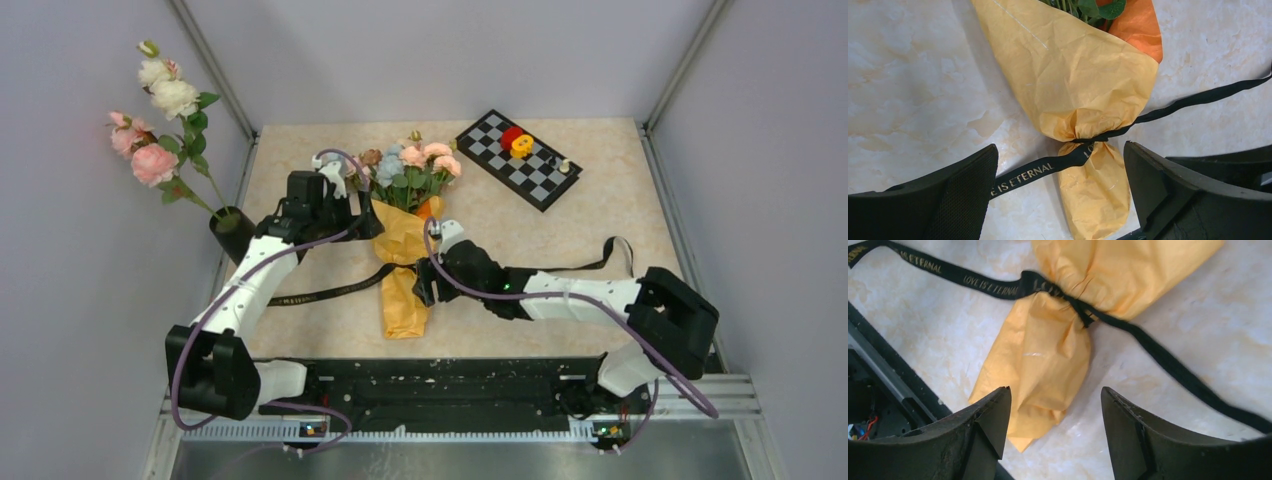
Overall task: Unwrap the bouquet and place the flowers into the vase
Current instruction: Untie the ribbon from the wrapping paper.
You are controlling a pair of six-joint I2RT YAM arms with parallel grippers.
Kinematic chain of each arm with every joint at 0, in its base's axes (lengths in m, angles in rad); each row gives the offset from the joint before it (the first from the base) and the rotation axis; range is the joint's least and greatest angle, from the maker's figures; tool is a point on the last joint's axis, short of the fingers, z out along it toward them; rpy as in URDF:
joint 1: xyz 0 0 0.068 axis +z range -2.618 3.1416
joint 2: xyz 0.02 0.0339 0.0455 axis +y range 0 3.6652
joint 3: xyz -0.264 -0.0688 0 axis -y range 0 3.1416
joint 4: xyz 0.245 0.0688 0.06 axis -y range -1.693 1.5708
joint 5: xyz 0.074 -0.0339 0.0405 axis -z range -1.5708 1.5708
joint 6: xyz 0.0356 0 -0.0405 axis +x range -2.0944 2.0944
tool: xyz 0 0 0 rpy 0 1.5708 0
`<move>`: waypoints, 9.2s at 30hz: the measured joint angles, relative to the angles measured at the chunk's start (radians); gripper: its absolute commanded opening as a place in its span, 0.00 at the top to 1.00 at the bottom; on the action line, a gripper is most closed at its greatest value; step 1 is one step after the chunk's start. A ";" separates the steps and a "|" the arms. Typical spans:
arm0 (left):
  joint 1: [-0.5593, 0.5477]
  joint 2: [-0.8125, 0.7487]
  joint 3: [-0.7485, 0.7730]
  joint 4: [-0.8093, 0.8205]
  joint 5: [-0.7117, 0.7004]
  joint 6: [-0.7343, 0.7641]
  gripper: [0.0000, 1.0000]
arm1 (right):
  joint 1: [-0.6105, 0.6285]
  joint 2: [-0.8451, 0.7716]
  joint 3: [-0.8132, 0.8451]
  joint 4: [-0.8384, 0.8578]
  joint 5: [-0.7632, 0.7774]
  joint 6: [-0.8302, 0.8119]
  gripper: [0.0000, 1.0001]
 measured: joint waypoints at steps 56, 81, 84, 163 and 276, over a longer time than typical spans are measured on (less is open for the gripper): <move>0.000 0.352 0.056 -0.084 0.147 -0.068 0.46 | -0.167 0.318 0.269 -0.014 -0.240 -0.168 0.68; 0.000 0.435 0.058 -0.072 0.196 -0.096 0.71 | -0.166 0.367 0.277 0.019 -0.175 -0.143 0.74; 0.000 0.435 0.058 -0.066 0.200 -0.100 0.80 | -0.166 0.367 0.277 0.024 -0.163 -0.142 0.92; 0.013 0.448 0.067 -0.011 0.265 -0.146 0.89 | -0.154 0.274 0.243 -0.052 -0.147 -0.218 0.85; 0.048 0.447 0.067 -0.030 0.245 -0.146 1.00 | -0.154 0.230 0.176 -0.005 -0.142 -0.231 1.00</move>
